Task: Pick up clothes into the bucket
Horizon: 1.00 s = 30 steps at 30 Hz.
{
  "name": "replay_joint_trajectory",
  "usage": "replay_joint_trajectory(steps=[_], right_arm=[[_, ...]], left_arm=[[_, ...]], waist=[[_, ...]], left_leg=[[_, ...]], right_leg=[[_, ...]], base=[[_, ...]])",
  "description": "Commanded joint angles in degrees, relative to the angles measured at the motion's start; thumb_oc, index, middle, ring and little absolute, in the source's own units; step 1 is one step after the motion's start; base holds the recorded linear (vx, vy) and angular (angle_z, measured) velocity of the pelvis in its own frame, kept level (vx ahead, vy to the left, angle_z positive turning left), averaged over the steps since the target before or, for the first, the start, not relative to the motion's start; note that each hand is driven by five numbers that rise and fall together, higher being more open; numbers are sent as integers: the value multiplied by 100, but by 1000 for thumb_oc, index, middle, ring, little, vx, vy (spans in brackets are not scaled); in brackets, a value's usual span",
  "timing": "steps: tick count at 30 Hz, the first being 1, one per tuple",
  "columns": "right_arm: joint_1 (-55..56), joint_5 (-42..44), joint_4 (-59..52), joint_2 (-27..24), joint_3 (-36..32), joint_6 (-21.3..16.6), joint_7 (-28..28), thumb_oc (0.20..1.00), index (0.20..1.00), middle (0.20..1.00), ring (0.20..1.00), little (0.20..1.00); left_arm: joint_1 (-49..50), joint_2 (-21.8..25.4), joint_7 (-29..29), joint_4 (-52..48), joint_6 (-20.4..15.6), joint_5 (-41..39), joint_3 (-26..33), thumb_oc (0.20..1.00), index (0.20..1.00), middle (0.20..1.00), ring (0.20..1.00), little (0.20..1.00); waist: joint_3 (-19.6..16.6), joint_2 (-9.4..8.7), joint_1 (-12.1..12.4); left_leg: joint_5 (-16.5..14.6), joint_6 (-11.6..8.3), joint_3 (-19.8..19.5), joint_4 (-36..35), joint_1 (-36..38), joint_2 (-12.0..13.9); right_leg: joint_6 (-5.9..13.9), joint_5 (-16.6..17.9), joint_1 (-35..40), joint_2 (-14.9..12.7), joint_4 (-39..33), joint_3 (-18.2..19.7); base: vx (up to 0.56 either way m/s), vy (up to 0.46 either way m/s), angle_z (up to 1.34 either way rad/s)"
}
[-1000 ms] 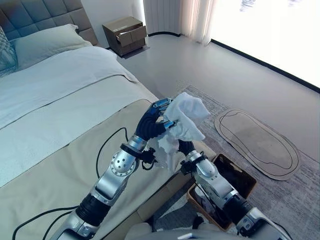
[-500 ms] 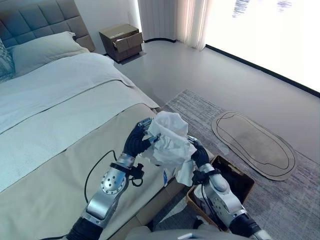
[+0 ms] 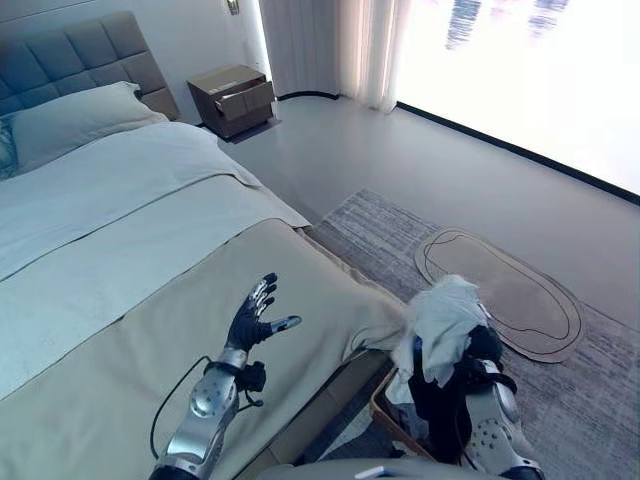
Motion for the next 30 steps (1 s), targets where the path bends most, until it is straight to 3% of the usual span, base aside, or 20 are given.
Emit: replay_joint_trajectory(steps=[1, 5, 9, 16, 20, 21, 22, 25, 30], right_arm=[[-354, 227, -502, 152, -591, -684, -18, 200, 200, 200, 200, 200], [-233, -287, -386, -60, -992, -760, -429, 200, 200, 200, 200, 200], [17, -1457, -222, -406, -1207, -633, -843, 200, 200, 200, 200, 200], [39, -2557, 611, -652, -1018, -479, -1163, 200, 200, 200, 200, 200], [-626, -2510, 1309, -669, -860, -533, -1626, 200, 200, 200, 200, 200], [-1023, -2565, 1568, -732, -707, -528, -1780, 200, 200, 200, 200, 200], [-1028, -2565, 1571, -733, -707, -529, -1779, 200, 200, 200, 200, 200], [-1690, -2744, 1939, -885, -459, -491, -2072, 200, 200, 200, 200, 200], [-2133, -3003, 2265, -1061, -290, -454, -2383, 200, 200, 200, 200, 200]], left_arm=[[20, 154, -107, -77, -255, -47, 570, 1000, 1000, 1000, 1000, 1000], [318, 99, -72, -18, -362, -197, 930, 1000, 1000, 1000, 1000, 1000], [529, -2, 17, -66, -520, -252, 1343, 1000, 1000, 1000, 1000, 1000], [629, -56, 441, -349, -874, 43, 1854, 1000, 1000, 1000, 1000, 1000], [426, 30, 692, -682, -1061, -119, 1868, 1000, 1000, 1000, 1000, 1000], [250, 80, 790, -843, -1191, -318, 1772, 1000, 1000, 1000, 1000, 1000], [246, 79, 789, -841, -1191, -319, 1773, 1000, 1000, 1000, 1000, 1000], [-47, 164, 879, -1140, -1353, -671, 1566, 1000, 1000, 1000, 1000, 1000], [-196, 279, 1041, -1371, -1400, -628, 1375, 1000, 1000, 1000, 1000, 1000]], waist=[[43, -357, -43], [58, -380, -36], [68, -409, -22], [168, -465, 47], [597, -462, 112], [936, -416, 135], [930, -415, 134], [1439, -279, 172], [1518, -196, 247]], left_leg=[[-484, -91, 60, 335, 125, 56], [-485, -88, 59, 336, 117, 57], [-479, -87, 64, 347, 87, 61], [-474, -98, -6, 419, -37, 91], [-680, -47, -153, 1136, -523, 84], [-808, 29, -220, 1574, -897, 72], [-817, 30, -221, 1592, -917, 73], [-932, 97, -265, 2295, -1648, 36], [-1193, 112, -331, 3163, -2640, 43]], right_leg=[[355, 750, 60, -310, -528, 262], [348, 752, 52, -304, -524, 278], [340, 746, 39, -284, -520, 266], [321, 714, -40, -269, -464, 248], [267, 576, -356, -330, -8, 332], [217, 495, -699, -397, 403, 419], [217, 489, -716, -397, 417, 421], [143, 333, -1531, -507, 1269, 480], [68, 26, -2482, -560, 2138, 597]], base=[[7, 2, -5], [0, 0, 0], [0, 0, 0], [-8, -3, 0], [-182, -14, 1], [-177, 12, 4], [-235, 25, 5], [-221, 38, 8], [-127, 8, 11]])
